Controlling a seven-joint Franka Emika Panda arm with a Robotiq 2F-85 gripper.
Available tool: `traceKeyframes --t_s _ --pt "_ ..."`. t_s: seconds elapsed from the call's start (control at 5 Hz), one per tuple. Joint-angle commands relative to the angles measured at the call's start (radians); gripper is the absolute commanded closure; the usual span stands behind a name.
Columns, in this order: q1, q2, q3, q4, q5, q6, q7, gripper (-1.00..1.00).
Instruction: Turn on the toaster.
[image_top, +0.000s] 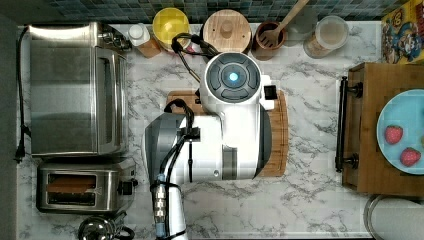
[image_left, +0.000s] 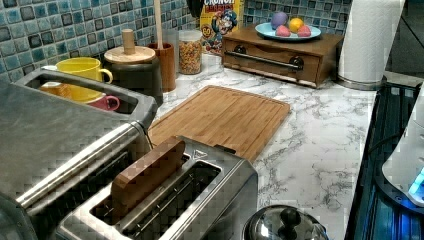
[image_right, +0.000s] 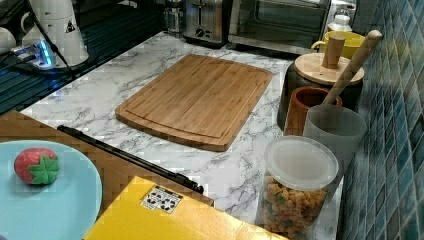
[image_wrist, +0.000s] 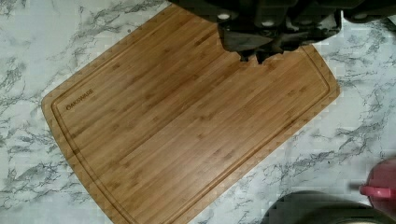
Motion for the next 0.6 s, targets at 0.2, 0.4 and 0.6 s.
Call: traceKeyframes --t_s 0.2,0.4,0.6 --pt "0.001 -0.011 0.0 0.0 0.0 0.005 -0.004 1.0" --pt "0.01 -0.064 0.013 -0.084 0.012 0.062 -0.035 1.0" --pt "0.04 -0.147 0.04 -0.192 0.053 0.137 -0.118 1.0"
